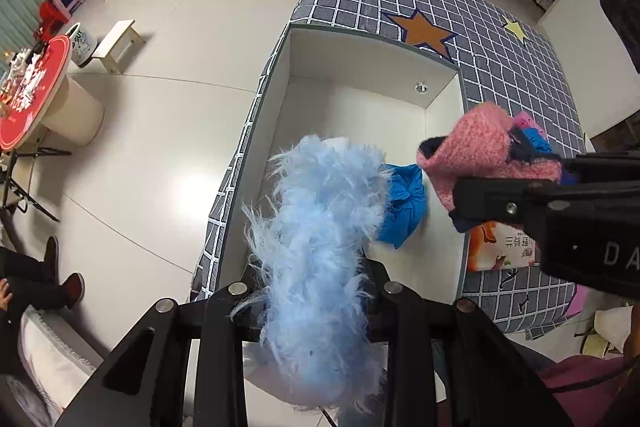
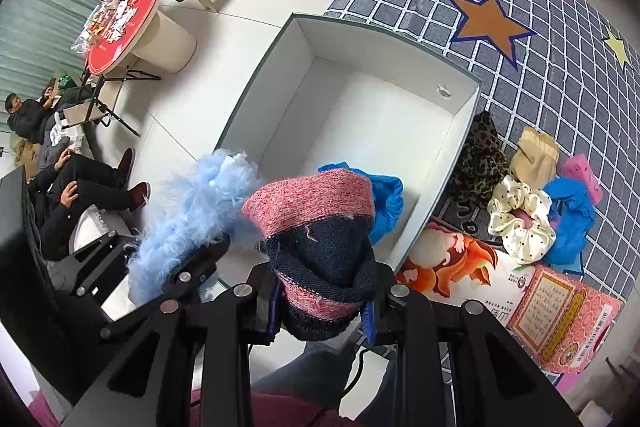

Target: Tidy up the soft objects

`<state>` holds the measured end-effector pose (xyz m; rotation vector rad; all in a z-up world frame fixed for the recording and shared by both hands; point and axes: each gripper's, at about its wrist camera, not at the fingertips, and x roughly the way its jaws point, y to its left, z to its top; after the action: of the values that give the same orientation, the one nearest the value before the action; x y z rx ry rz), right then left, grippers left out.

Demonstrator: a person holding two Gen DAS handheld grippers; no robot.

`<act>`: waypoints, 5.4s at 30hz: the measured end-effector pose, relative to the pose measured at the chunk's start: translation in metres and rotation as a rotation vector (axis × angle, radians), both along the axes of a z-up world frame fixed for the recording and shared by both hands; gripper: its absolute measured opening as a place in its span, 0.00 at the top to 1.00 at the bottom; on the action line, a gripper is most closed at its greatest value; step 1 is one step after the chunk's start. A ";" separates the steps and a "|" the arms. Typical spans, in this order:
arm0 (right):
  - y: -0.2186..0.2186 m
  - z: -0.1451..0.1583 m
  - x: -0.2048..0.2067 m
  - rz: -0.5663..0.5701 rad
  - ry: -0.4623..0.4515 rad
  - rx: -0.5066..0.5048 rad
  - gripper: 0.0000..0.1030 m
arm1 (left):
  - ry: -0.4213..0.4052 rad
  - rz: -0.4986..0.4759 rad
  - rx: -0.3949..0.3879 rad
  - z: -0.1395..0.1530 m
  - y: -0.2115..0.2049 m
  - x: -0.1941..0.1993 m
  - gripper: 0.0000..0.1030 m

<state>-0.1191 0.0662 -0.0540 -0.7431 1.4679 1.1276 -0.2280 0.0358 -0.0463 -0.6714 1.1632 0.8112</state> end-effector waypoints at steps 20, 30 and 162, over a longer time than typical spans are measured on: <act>-0.027 0.012 0.068 -0.249 0.090 0.063 0.12 | -0.069 -0.076 -0.067 0.006 0.014 0.038 0.00; -0.110 0.043 0.162 -0.510 0.022 0.070 0.12 | -0.096 -0.263 -0.044 0.019 -0.001 0.124 0.00; -0.220 0.030 0.207 -0.707 -0.128 0.006 0.27 | -0.049 -0.465 -0.010 0.003 -0.060 0.193 0.67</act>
<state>0.0878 -0.1540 -0.0237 -0.2382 1.4454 0.5303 -0.0354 -0.0243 -0.0433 -0.4015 1.2164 0.3932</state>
